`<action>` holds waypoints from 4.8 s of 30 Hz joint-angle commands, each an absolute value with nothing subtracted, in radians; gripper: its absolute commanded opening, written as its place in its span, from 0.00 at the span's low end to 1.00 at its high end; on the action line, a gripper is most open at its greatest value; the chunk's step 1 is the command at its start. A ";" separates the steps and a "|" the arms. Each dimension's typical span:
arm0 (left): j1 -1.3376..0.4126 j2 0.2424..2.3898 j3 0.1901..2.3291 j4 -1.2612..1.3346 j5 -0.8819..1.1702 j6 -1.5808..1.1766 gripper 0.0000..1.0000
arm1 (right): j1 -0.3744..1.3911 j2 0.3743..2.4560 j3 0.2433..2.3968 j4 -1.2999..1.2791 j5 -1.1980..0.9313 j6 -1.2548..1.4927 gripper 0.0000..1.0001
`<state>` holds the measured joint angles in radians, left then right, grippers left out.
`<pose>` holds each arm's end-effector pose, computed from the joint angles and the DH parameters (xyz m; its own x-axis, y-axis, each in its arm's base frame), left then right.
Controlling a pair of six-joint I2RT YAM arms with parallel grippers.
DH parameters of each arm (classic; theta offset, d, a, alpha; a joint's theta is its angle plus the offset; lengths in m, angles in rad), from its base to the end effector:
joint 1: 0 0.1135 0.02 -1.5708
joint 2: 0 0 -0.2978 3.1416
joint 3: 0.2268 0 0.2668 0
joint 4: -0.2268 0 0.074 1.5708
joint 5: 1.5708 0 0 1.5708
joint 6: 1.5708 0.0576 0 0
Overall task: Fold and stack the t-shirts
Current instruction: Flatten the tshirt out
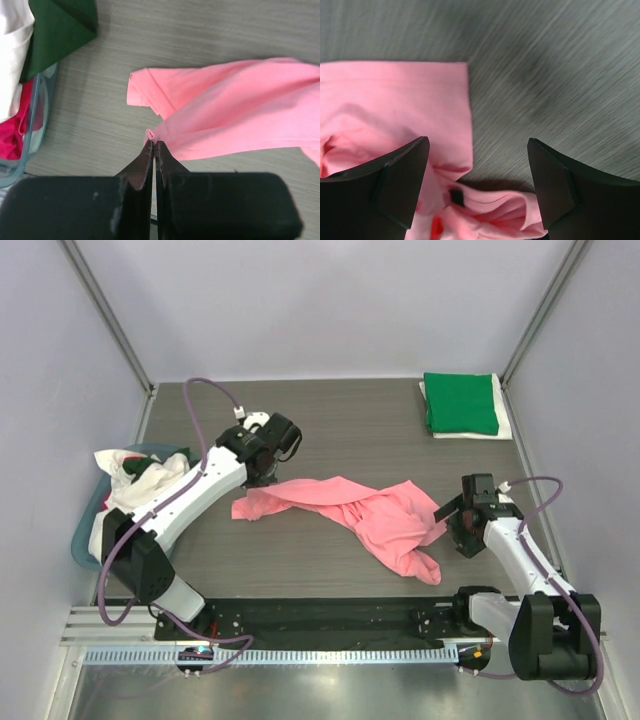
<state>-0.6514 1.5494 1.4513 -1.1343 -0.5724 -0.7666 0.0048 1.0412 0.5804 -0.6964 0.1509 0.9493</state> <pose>0.2725 -0.1685 0.3300 -0.7947 -0.1274 -0.5935 -0.2562 0.9567 0.1377 0.1818 -0.0078 0.1887 -0.4879 0.8014 -0.3459 0.7769 0.5794 0.2466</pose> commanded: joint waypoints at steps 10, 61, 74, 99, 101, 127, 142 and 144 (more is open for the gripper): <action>-0.629 1.537 1.417 -1.080 -0.545 -0.727 0.00 | -0.061 1.253 0.603 -0.474 0.215 0.838 0.72; -0.574 1.070 2.181 -1.051 -0.370 -0.563 0.00 | -0.054 0.804 1.871 -0.637 -0.089 0.515 0.01; -0.574 0.948 2.121 -0.923 -0.363 -0.497 0.00 | 0.057 0.885 2.212 -0.634 -0.057 0.273 0.01; -0.218 1.986 1.925 -0.914 -0.284 -0.405 0.84 | 0.075 1.737 1.715 -0.430 0.046 0.290 0.78; -0.221 1.977 1.890 -0.922 -0.267 -0.416 0.85 | 0.096 1.709 1.648 -0.401 0.046 0.290 0.79; -0.264 1.948 1.549 -0.788 -0.287 -0.491 0.84 | 0.213 2.205 1.798 -0.248 -0.390 0.569 0.78; -0.267 1.821 1.416 -0.779 -0.245 -0.535 0.83 | 0.123 2.421 1.971 -0.296 -0.267 0.583 0.75; -0.270 1.789 1.401 -0.775 -0.239 -0.540 0.83 | 0.112 2.404 1.934 -0.314 -0.184 0.571 0.75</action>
